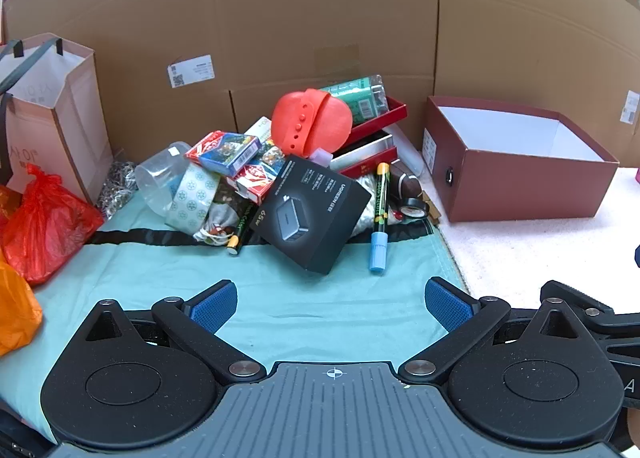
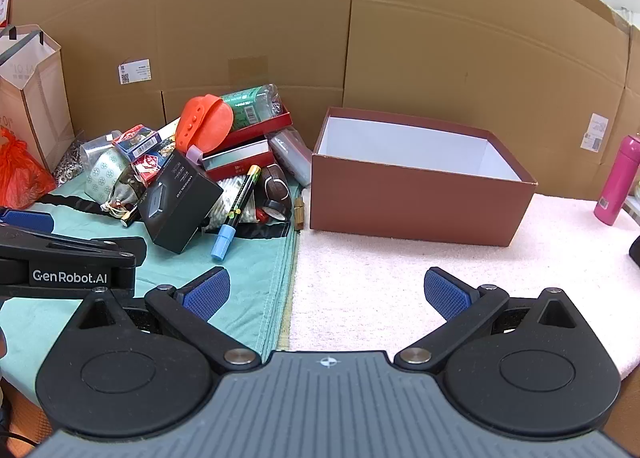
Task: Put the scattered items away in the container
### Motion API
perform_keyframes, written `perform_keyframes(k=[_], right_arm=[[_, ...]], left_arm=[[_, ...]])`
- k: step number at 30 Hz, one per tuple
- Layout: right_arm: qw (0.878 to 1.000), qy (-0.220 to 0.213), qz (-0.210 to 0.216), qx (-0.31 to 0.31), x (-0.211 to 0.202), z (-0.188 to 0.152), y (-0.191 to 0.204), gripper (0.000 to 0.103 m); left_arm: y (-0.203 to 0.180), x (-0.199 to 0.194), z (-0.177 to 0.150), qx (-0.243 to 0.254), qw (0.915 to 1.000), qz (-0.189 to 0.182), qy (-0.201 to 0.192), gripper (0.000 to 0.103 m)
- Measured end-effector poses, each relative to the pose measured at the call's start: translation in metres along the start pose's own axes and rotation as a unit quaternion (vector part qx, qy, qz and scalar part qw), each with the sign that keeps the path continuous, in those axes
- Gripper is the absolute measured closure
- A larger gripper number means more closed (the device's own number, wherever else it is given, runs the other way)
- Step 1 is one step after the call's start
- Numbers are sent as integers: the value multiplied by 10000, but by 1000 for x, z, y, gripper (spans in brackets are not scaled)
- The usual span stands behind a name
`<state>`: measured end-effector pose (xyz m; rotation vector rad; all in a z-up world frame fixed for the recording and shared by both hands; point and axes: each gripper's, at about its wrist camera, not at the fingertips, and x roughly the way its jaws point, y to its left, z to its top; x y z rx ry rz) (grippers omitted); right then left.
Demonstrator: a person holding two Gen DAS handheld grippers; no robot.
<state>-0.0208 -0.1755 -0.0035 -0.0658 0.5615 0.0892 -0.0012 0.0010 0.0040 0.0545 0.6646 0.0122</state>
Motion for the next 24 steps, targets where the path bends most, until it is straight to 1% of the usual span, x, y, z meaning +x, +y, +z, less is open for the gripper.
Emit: perform_keyframes(k=[24], right_arm=[[10000, 68, 21, 53, 6, 0, 0, 0]], left_arm=[[1, 6, -2, -3, 10000, 6, 60, 0]])
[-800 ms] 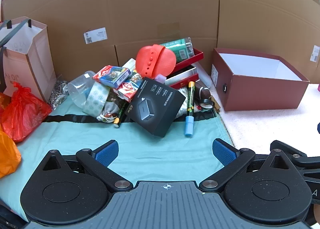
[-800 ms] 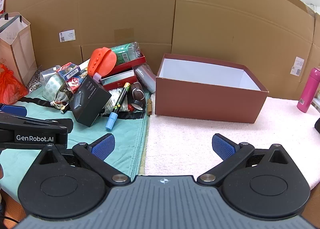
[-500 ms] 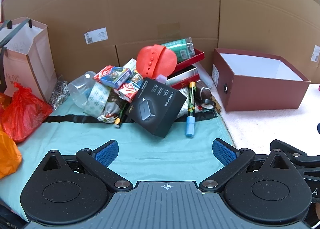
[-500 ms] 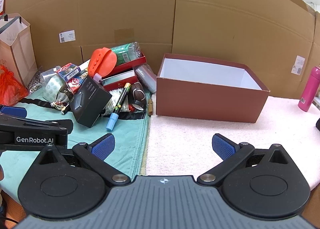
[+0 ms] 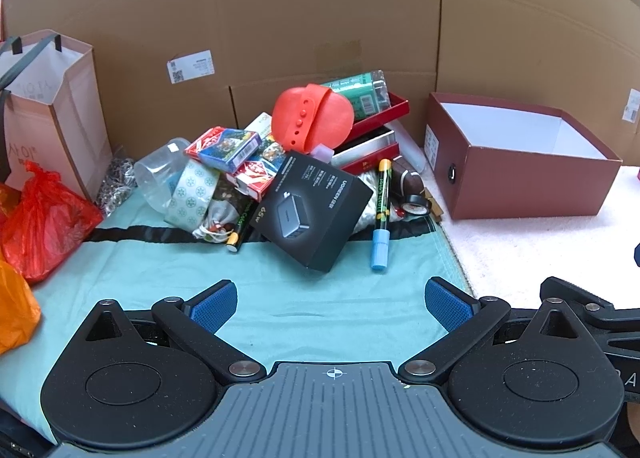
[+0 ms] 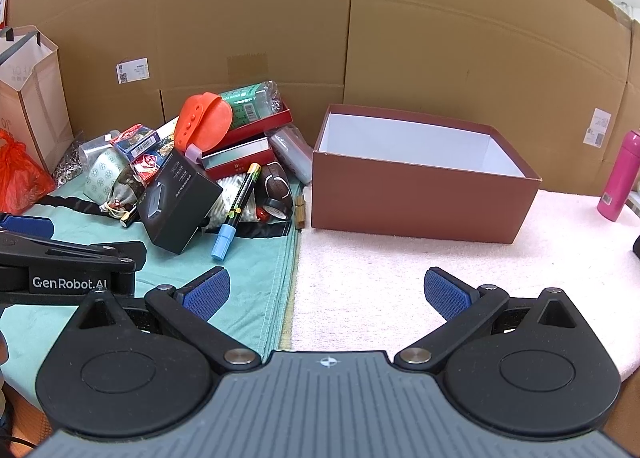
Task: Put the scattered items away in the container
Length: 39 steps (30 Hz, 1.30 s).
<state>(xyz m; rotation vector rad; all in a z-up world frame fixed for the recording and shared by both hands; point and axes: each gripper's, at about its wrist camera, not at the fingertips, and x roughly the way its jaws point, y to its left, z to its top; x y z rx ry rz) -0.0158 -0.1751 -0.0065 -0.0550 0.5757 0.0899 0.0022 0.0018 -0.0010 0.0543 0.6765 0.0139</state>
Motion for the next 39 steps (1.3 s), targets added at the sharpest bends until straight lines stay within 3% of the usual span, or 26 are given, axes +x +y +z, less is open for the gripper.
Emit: perform_keyframes(k=[25, 39], right_arm=[[10000, 27, 34, -15, 6, -1, 1, 0], [9996, 234, 142, 10, 28, 1, 7, 0]], left_arm=[[3, 5, 0, -7, 10000, 3, 21, 0], [10, 29, -2, -42, 9997, 21, 245, 0]])
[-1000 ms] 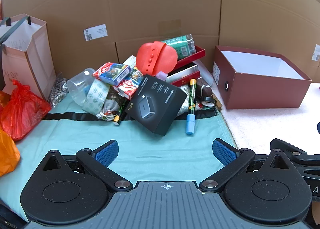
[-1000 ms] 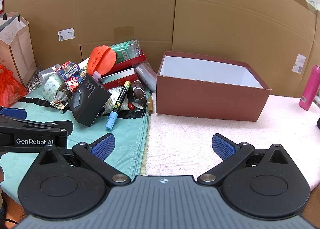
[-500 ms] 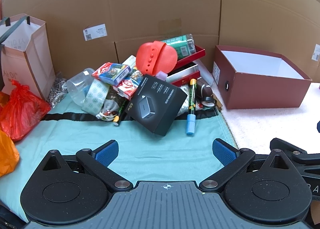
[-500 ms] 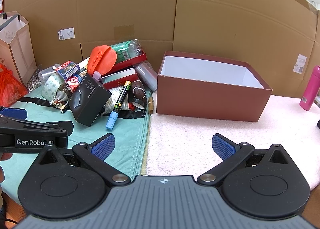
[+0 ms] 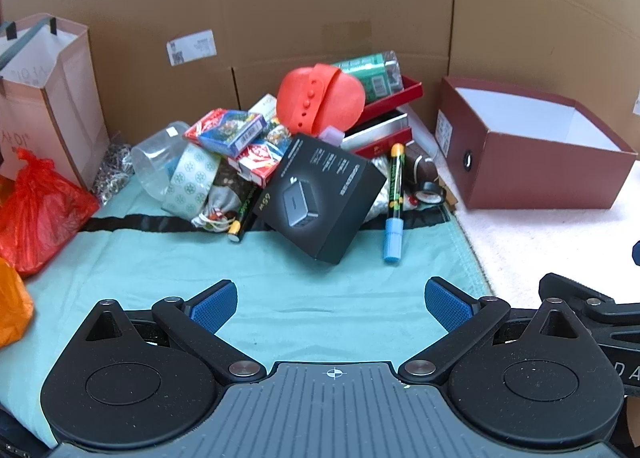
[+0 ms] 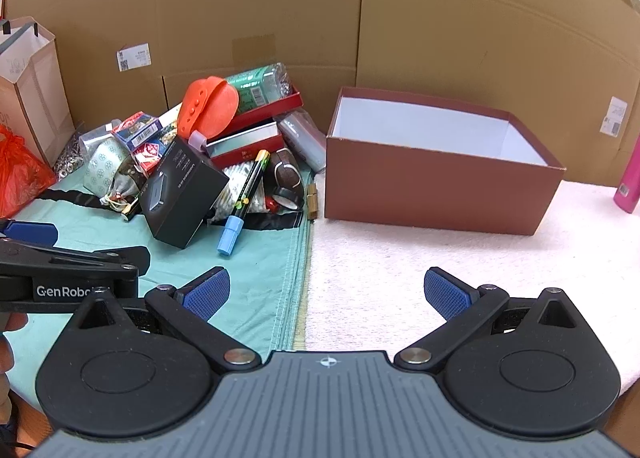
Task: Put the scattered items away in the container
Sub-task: 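Move the left tool down onto the black charger box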
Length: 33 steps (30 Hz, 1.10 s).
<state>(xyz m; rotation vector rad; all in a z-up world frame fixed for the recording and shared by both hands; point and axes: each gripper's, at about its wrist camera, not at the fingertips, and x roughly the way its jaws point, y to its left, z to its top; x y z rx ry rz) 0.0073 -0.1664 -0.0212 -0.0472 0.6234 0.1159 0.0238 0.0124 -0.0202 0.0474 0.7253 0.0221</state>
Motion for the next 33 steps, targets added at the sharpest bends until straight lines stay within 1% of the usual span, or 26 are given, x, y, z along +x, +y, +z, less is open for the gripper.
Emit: perform_keyframes(k=[6, 10, 12, 16, 18, 22, 27, 33], right_arm=[[9998, 179, 89, -37, 20, 1, 5, 0], [9993, 206, 322, 1, 32, 2, 7, 0], [9987, 196, 460, -39, 39, 1, 9, 0], [9979, 302, 563, -124, 59, 1, 16, 0], [9970, 324, 683, -160, 68, 1, 20, 0], [9943, 253, 968, -355, 80, 2, 31, 3], [9919, 134, 1091, -642, 94, 8, 43, 6], [9872, -33, 1285, -949, 109, 17, 61, 7]], left_arm=[[7, 19, -1, -54, 9998, 15, 190, 0], [20, 32, -2, -133, 9996, -127, 212, 0], [31, 40, -4, -207, 9995, -72, 206, 0], [50, 54, -5, -394, 9989, 24, 269, 0], [56, 61, -3, -481, 9984, -47, 301, 0], [66, 73, 4, -648, 9968, -314, 336, 0], [75, 88, 15, -926, 9935, -546, 372, 1], [82, 106, 30, -903, 9931, -699, 283, 1]])
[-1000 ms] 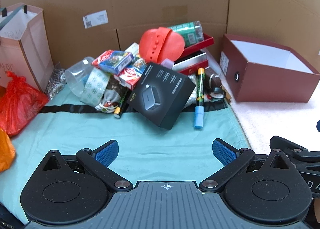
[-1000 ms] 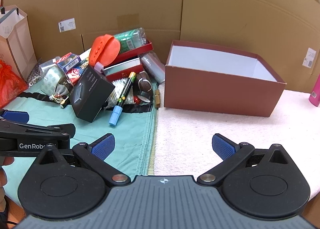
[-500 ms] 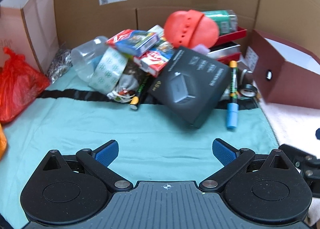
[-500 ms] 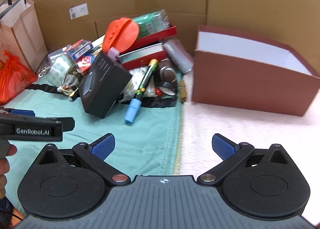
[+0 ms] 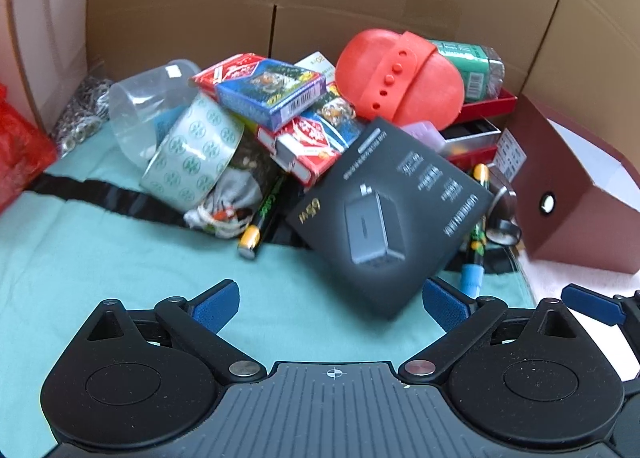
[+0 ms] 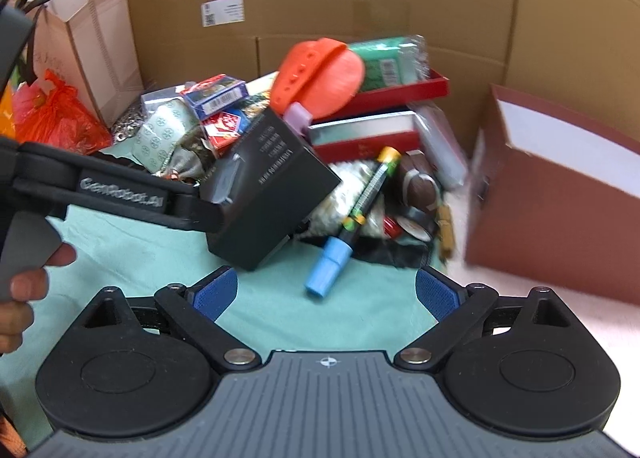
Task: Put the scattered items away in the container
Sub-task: 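Move the left tool down onto the black charger box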
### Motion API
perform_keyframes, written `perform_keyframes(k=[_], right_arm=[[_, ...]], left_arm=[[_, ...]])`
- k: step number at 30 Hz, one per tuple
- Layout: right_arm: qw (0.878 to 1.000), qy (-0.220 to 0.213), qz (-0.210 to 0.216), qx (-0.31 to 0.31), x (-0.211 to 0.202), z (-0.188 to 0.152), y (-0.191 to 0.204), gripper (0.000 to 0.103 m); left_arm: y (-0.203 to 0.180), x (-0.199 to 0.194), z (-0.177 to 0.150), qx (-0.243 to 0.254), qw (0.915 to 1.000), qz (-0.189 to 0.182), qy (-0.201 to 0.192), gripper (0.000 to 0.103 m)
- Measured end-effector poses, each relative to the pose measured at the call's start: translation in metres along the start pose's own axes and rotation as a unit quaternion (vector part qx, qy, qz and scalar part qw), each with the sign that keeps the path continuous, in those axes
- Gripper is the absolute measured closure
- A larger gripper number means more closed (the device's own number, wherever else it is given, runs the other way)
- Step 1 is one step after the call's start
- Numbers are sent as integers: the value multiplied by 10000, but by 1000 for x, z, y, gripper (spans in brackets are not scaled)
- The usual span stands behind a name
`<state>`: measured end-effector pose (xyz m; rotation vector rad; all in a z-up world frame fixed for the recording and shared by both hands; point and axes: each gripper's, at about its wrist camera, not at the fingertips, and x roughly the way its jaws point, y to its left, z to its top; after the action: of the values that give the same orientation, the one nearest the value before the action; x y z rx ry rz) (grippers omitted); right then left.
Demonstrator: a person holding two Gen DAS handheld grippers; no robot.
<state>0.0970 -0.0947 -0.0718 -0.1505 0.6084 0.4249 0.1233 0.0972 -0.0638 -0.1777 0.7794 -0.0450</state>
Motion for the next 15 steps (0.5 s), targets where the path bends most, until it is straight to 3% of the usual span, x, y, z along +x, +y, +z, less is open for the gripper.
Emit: perform_keyframes(k=[9, 15], right_arm=[[9985, -7, 361, -418, 28, 10, 27, 7], [9967, 30, 525, -621, 45, 14, 40, 14]], left_arm=[[14, 23, 25, -78, 9993, -368, -15, 0], [19, 30, 35, 7, 9981, -594, -182, 0]])
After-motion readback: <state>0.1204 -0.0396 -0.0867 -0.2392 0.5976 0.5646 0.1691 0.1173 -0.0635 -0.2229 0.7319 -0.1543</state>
